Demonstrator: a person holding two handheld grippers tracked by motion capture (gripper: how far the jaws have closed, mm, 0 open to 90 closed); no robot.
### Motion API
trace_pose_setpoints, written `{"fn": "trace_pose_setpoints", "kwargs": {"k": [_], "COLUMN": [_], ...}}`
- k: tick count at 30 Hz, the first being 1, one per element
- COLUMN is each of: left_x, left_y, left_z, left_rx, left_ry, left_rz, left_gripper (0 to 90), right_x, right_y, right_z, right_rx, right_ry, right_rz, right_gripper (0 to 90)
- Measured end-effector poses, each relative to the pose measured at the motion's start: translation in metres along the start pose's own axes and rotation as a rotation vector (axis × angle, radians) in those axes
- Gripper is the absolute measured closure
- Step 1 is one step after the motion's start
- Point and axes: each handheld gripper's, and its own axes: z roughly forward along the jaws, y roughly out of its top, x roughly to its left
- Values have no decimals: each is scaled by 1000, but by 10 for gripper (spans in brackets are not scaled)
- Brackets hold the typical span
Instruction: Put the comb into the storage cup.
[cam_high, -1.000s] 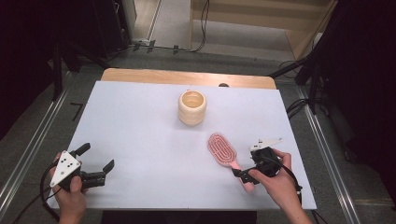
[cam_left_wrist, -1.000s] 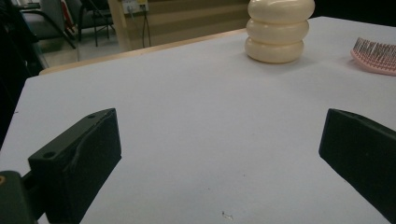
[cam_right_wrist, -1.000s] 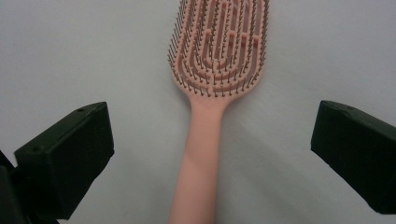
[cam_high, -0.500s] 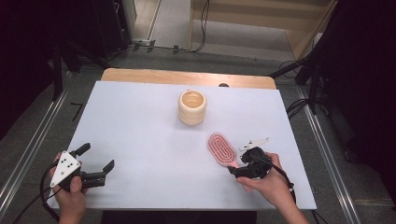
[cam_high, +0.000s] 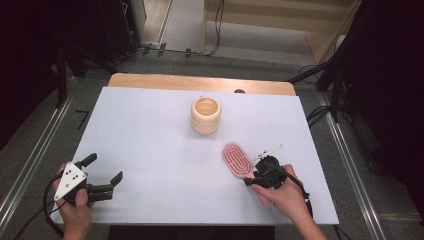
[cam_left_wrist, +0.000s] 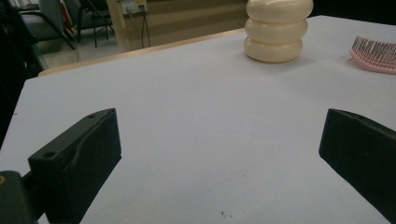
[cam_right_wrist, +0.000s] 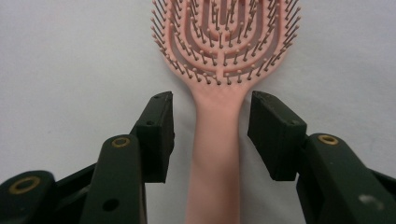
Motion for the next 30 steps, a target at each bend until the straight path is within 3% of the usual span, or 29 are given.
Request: {"fn": "trace_pose_setpoints", "kwargs": {"k": [8,14,21,30], "left_x": [0,-1,-1,-1], "left_y": [0,0,0,0], "left_z": [0,0,0,0], "left_rx": [2,3,4,4], "left_ry": [0,-1,0,3], "left_rz": [3,3,4,7], "left_gripper": [0,0,0,0], "right_x": [3,7,3,-2], "right_y": [4,5,4,-2], "right_z": [6,7,6,4], "right_rx": [25,39,26,-31], "right_ry": [-36,-94,-80,-19], "right_rz": [6,5,11,-11], "right_gripper": [541,635,671,674]}}
